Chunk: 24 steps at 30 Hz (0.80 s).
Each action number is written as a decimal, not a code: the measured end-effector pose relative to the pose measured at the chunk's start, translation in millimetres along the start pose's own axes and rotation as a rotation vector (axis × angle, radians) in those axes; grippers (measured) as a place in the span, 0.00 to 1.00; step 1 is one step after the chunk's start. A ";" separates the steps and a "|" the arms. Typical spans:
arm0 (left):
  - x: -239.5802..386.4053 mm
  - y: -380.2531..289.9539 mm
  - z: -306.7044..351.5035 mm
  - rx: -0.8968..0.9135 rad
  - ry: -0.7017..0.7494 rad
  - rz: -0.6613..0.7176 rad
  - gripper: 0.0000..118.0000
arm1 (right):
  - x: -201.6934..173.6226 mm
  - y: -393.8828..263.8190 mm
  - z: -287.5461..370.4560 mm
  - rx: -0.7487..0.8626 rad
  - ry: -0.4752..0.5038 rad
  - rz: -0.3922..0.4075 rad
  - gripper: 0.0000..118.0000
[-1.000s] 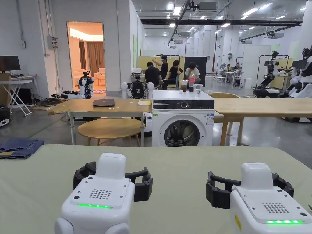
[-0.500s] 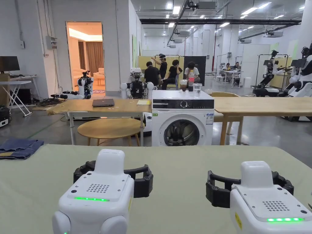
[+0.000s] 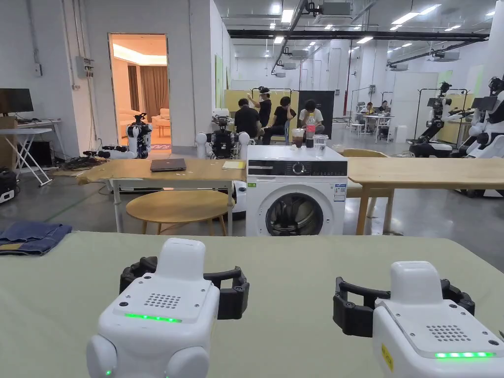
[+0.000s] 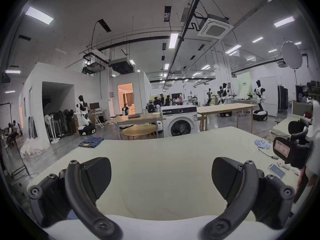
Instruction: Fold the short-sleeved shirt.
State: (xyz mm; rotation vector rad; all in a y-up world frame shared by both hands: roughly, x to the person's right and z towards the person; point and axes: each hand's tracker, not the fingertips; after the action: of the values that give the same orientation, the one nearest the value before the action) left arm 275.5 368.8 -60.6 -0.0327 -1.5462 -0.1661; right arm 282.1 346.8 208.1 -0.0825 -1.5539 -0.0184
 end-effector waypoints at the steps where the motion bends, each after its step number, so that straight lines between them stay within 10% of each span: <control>1: -0.2 0.5 -0.2 -0.009 -0.005 0.006 0.97 | -0.5 0.0 0.3 -0.002 0.003 0.001 1.00; 24: -8.9 8.5 -3.5 -0.047 -0.005 0.041 0.97 | -5.7 2.0 0.3 -0.003 0.013 -0.003 1.00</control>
State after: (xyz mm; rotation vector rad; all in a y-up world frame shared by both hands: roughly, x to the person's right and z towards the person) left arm 279.9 377.6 -68.8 -0.1016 -1.5456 -0.1696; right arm 281.9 348.6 202.4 -0.0828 -1.5408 -0.0236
